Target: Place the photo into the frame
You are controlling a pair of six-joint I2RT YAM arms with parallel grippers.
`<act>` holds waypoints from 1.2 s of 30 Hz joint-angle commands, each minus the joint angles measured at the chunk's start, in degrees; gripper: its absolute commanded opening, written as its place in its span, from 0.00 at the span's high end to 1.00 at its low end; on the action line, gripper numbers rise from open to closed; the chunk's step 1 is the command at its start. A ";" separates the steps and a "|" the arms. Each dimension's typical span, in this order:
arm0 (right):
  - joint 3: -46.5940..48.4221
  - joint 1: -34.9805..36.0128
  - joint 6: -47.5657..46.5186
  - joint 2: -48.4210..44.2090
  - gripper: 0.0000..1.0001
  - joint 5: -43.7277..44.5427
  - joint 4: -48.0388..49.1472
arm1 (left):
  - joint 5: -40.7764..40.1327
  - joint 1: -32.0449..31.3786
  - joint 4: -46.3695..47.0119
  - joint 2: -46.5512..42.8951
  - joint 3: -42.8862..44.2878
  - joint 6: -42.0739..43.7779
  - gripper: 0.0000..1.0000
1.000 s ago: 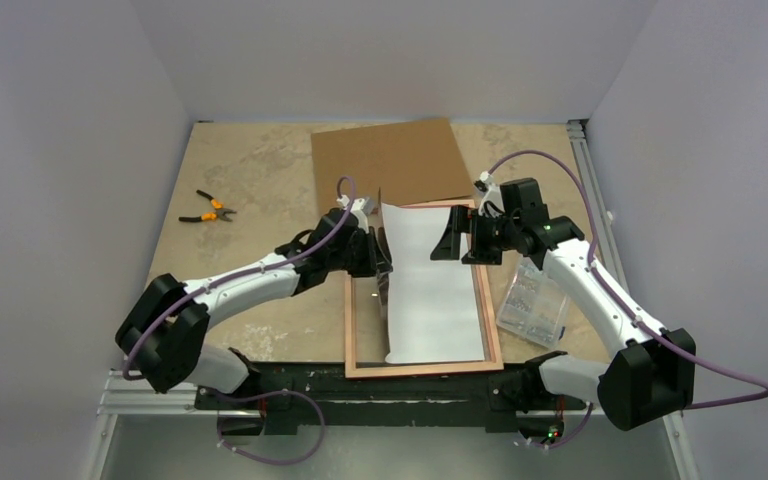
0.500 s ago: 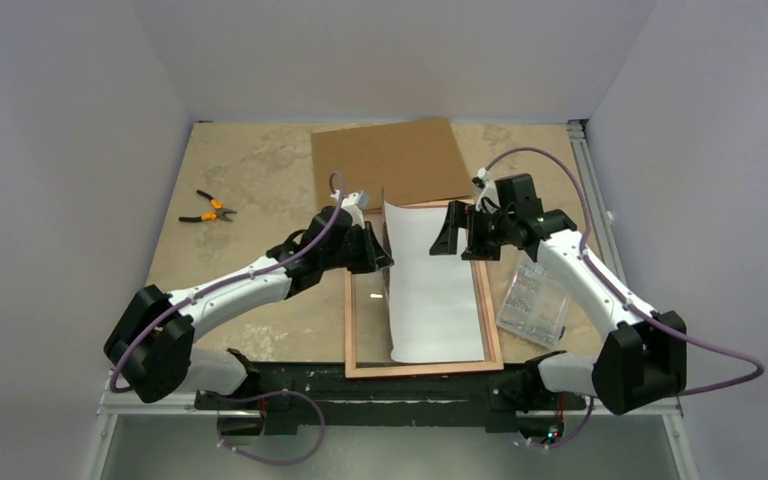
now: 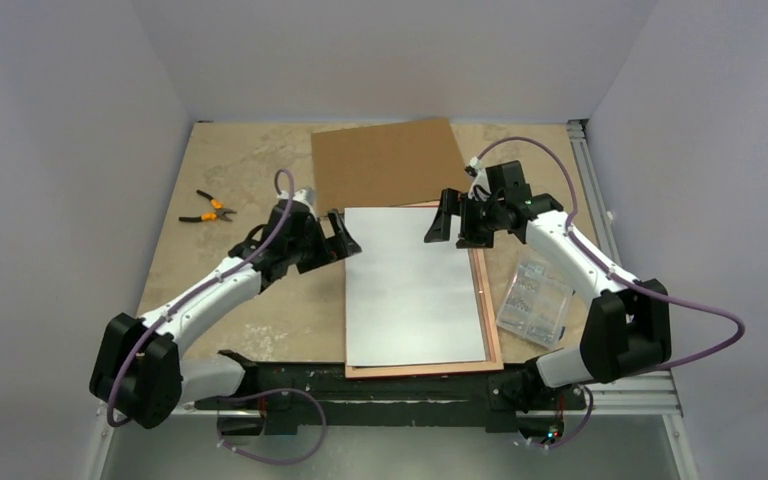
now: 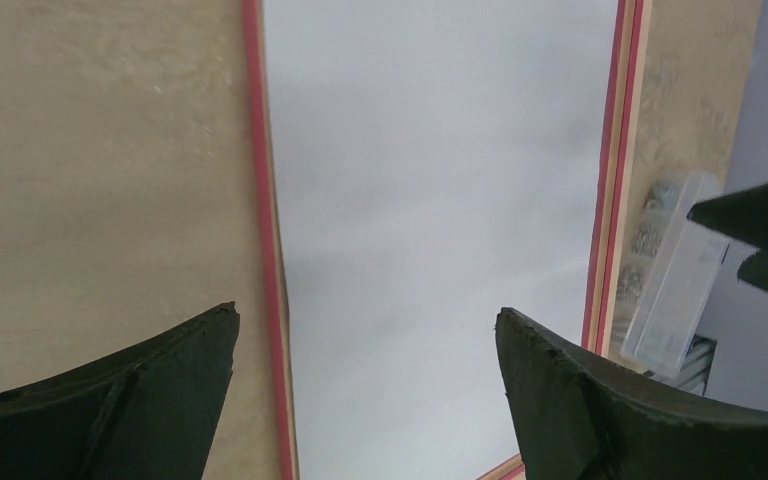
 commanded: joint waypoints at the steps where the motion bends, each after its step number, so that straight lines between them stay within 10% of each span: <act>1: -0.56 -0.18 -1.24 -0.66 0.03 1.02 1.88 | 7.05 9.24 3.94 1.30 1.22 1.20 0.03; 15: -2.75 -0.27 -2.98 0.40 0.03 1.30 0.96 | 17.97 22.49 15.00 31.92 17.01 -5.06 0.30; 25: -3.67 -0.39 -3.34 0.15 0.03 0.54 0.09 | 18.40 24.70 9.01 48.35 40.63 -7.06 0.97; 30: -4.29 -0.38 -3.69 0.23 0.03 0.36 -0.10 | 19.61 26.37 1.58 50.97 47.51 -2.59 0.71; 36: -5.21 -0.41 -3.75 0.65 0.03 0.83 0.48 | 23.27 26.13 6.59 39.91 30.36 -2.10 0.40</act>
